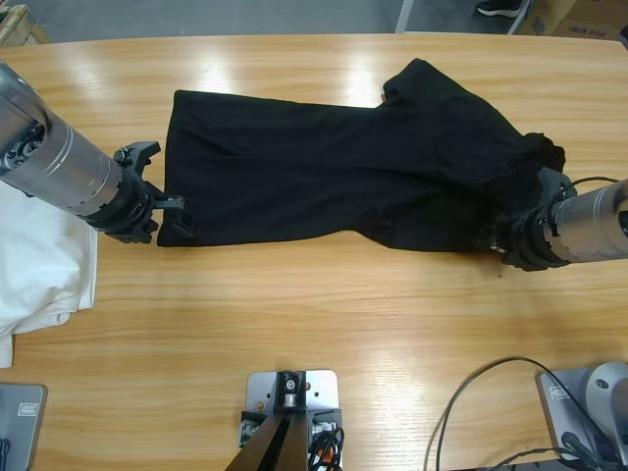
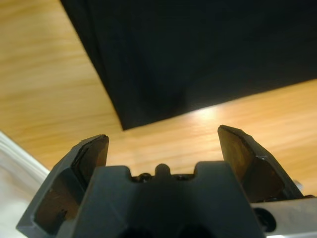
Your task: Fold clothes
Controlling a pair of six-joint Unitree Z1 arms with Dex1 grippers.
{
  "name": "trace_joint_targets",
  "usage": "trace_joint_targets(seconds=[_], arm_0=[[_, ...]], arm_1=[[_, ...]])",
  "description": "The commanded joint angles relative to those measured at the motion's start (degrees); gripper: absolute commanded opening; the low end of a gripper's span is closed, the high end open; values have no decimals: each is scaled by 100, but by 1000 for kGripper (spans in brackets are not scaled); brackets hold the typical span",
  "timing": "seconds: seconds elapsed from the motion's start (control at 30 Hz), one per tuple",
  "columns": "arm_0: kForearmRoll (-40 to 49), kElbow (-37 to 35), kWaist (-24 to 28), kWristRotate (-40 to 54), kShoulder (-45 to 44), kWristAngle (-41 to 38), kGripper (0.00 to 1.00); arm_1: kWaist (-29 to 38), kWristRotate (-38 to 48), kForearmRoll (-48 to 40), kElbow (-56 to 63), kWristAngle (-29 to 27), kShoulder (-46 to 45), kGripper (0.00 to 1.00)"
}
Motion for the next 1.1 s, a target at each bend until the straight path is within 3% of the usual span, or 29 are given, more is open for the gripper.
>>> trace_joint_targets(seconds=[0.03,0.2,0.33,0.4,0.43,0.67,0.77,1.1], arm_0=[[-248,70,-40,-77,712,223,879],[-494,87,-20,-414,680,-116,833],[-487,203,31,-703,631,-262,382],[-504,379,31,-815,637,-274,82],[-566,481,31,-817,647,-269,0],[-643,729,31,-880,738,155,0],[-622,741,31,-882,686,313,0],[-620,907,31,-870,531,415,0]], arm_1=[[33,41,77,-130,-89,213,525],[-7,37,137,-188,-81,245,522],[-73,30,145,-188,-68,247,522],[-88,23,145,-183,-68,248,522],[-95,23,145,-172,-63,248,522],[-148,-38,181,-139,-40,276,516],[-232,-165,218,-151,-42,298,356],[-236,-205,311,-137,-68,190,356]])
